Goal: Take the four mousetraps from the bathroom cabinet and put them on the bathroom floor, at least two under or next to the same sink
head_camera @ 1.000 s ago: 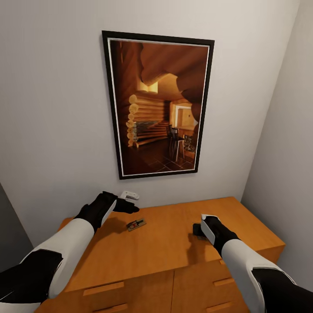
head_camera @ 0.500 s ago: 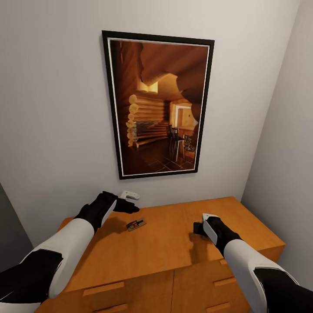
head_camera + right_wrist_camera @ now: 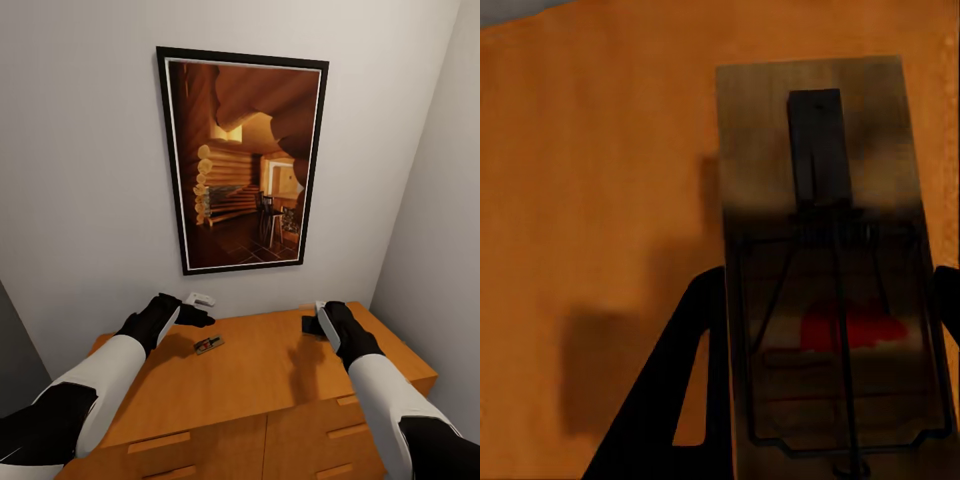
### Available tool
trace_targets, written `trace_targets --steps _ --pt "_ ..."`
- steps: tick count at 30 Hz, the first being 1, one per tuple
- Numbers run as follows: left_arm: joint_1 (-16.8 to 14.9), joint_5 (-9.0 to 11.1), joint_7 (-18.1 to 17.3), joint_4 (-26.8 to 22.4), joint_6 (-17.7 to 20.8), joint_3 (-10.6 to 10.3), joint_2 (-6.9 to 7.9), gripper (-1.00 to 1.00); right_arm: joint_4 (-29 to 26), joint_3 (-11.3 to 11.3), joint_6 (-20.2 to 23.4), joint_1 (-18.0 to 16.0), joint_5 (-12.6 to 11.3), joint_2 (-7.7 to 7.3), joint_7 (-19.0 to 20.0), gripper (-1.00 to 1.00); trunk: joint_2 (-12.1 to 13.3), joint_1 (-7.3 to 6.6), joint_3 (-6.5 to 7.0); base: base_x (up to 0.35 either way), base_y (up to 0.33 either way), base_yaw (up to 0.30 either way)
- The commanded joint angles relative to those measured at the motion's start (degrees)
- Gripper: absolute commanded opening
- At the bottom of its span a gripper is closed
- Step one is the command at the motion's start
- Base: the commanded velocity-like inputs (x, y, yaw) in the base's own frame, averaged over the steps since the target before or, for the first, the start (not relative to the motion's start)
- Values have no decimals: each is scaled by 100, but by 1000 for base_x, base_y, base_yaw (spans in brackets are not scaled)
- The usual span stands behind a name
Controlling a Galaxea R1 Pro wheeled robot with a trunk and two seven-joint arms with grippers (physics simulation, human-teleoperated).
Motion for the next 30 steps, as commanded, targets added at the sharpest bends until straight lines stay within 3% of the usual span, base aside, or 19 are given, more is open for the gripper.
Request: trace_targets --steps 1,4,10,30 --pt "-5 -61 -43 -10 15 -3 0 100 -158 -21 98 -2 -76 3 -45 -100 -8 2 -12 0 0 0" --pt "-5 -62 -44 -19 15 -5 -1 100 -527 -27 308 -2 -78 -10 -71 -100 -8 2 -12 0 0 0" --pt "-5 -62 -56 -30 15 -2 -1 100 -758 -45 570 -7 -79 -16 -104 -100 -8 2 -12 0 0 0" --pt "-5 -62 -73 -18 30 -1 2 100 -734 -38 642 -2 -95 -57 -147 -100 -8 2 -12 0 0 0"
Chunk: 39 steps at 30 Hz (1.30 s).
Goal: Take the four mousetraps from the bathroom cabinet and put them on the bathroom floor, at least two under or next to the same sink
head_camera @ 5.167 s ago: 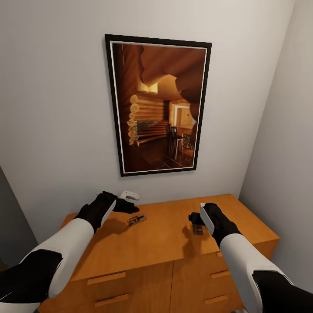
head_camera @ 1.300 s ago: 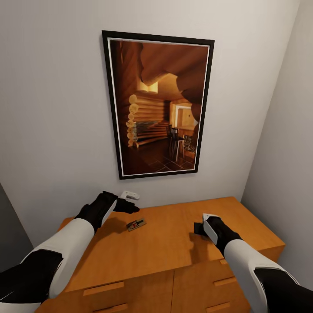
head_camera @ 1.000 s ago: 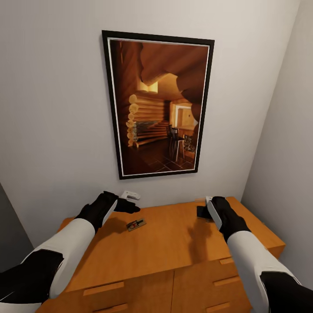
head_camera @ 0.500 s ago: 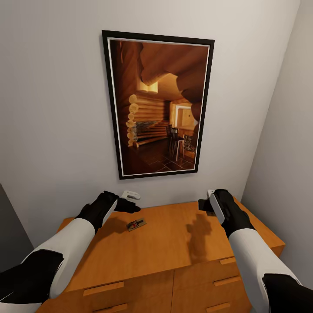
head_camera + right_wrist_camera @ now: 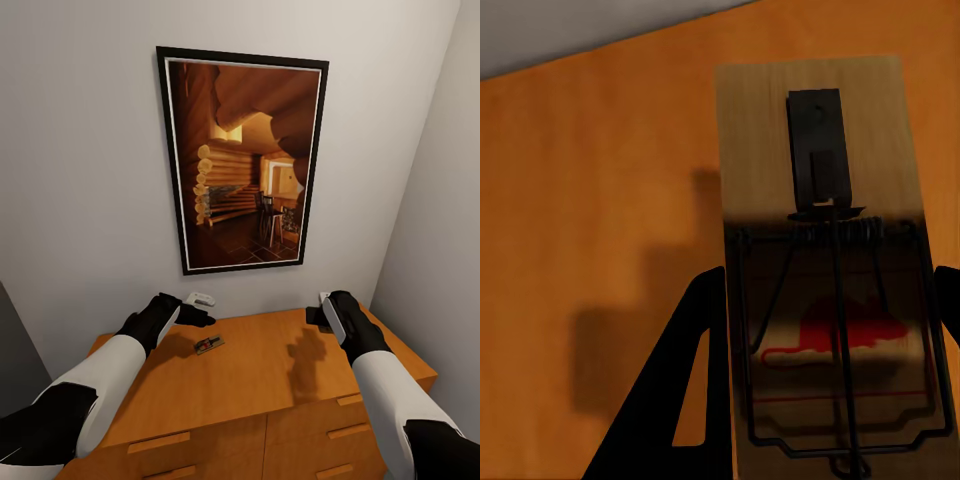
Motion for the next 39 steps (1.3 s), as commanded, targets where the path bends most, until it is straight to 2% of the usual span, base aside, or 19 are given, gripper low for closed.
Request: trace_targets --steps 1,18,24,26,28,29,31,32,35,38,39 --pt "-4 -61 -43 -8 15 -2 2 100 -4 -15 13 -4 -69 4 -43 -100 -9 2 -11 0 0 0" --pt "-4 -75 -59 4 10 -16 8 100 3 -8 -29 -6 -63 -5 -59 -100 -9 2 -11 0 0 0" --pt "-4 -116 -183 -31 -27 -66 27 100 3 3 -47 -7 -62 -70 -64 -100 -9 2 -11 0 0 0" --pt "-4 -137 -401 -57 -132 -205 45 100 3 0 -50 -5 -62 -86 -59 -100 -9 2 -11 0 0 0" --pt "-4 -170 -785 -67 -352 -494 99 100 3 -3 -46 -5 -62 -99 -52 -100 -9 2 -11 0 0 0" --pt "-4 -200 -1137 -65 -517 -738 150 100 3 -6 -40 -7 -62 -125 -49 -100 -9 2 -11 0 0 0" --pt "-4 -229 -1508 -74 -661 -967 213 100 3 -4 -33 -6 -61 -170 -45 -100 -9 2 -11 0 0 0" --pt "-4 -266 -1838 -81 -770 -1137 287 100 3 0 -27 -4 -61 -229 -40 -100 -9 2 -11 0 0 0" --pt "-4 -400 -2237 -122 -899 -1319 437 100 3 4 -21 -3 -67 -336 -29 -100 -9 2 -11 0 0 0" --pt "-4 -557 -2387 -213 -954 -1386 506 100 3 5 -12 -5 -62 -378 -24 -100 -9 2 -11 0 0 0" --pt "-4 -690 -2448 -271 -978 -1414 537 100 3 6 -6 -5 -57 -396 -22 -100 -9 2 -11 0 0 0"
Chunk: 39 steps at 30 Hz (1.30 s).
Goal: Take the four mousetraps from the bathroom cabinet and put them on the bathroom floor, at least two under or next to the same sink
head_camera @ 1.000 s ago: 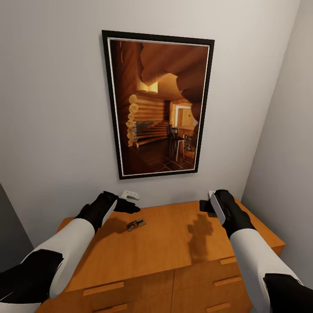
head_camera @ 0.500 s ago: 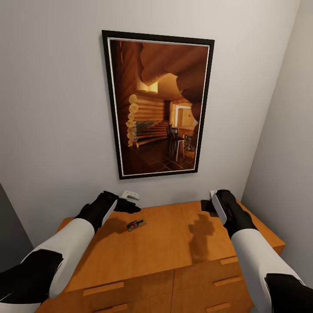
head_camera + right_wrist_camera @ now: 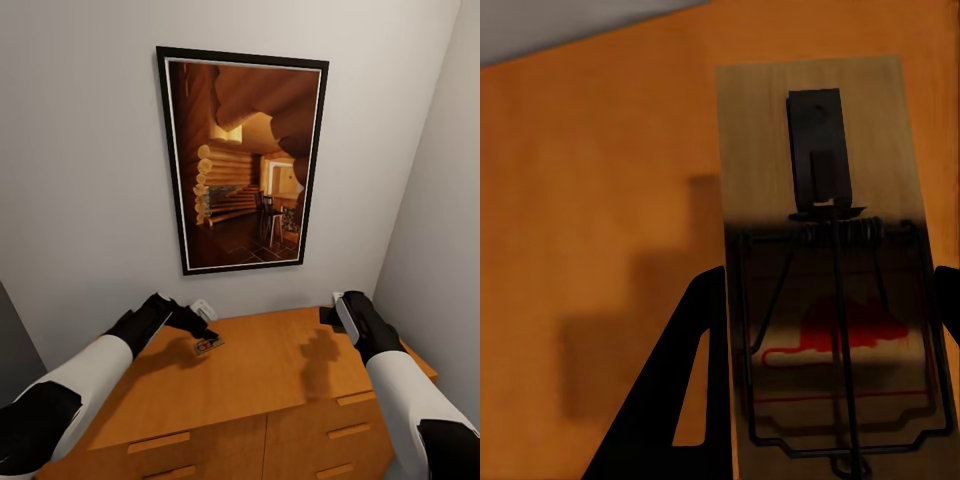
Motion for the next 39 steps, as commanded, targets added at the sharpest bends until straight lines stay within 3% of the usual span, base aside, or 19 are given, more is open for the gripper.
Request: trace_targets --steps 1,6,9,34,39 --pt "-4 -102 -50 -36 15 -23 16 100 -6 -1 17 -4 -72 -7 -41 -100 -9 2 -11 0 0 0" --pt "-4 -444 -211 -101 -38 -57 48 100 -6 5 27 -4 -64 -27 -47 -100 -9 2 -11 0 0 0" --pt "-4 -509 -274 -115 -53 -64 57 100 -6 12 28 -3 -66 -30 -53 -100 -9 2 -11 0 0 0" --pt "-4 -536 -233 -163 -20 -30 115 100 3 26 -13 -3 -70 -27 -72 -100 -9 2 -11 0 0 0" --pt "-4 -531 -71 -113 -3 -27 97 100 3 26 -14 -2 -70 -24 -73 -100 -9 2 -11 0 0 0"
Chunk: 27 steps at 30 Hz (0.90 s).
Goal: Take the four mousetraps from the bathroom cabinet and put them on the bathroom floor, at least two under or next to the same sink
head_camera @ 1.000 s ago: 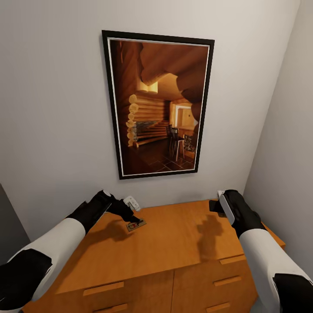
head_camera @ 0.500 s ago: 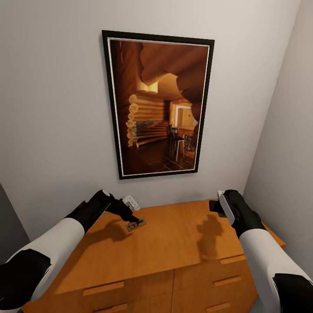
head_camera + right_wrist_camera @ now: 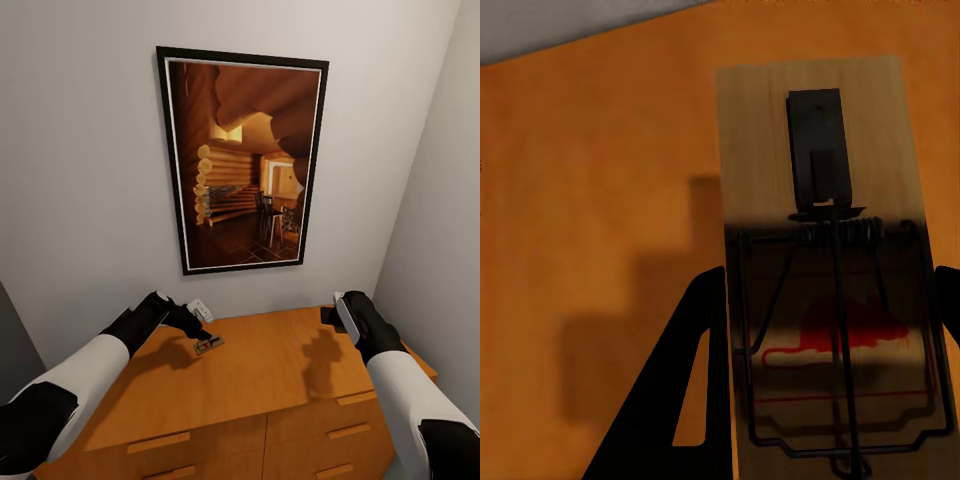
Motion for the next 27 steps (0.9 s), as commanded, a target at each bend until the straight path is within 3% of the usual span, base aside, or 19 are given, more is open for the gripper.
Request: trace_targets --steps 1,2,6,27 --pt "-5 -20 32 4 25 -14 -1 100 -6 -1 15 -6 -69 0 -42 -100 -9 2 -11 0 0 0" --pt "-5 -11 244 50 4 -11 -9 100 -6 -1 14 -8 -69 0 -42 -100 -9 2 -11 0 0 0" --pt "-5 -3 450 150 -20 -17 -21 100 -4 -1 14 -6 -69 -5 -43 -100 -9 2 -11 0 0 0" --pt "-5 32 561 114 62 12 -23 100 1 -1 18 -5 -69 -2 -45 -100 -9 2 -11 0 0 0"
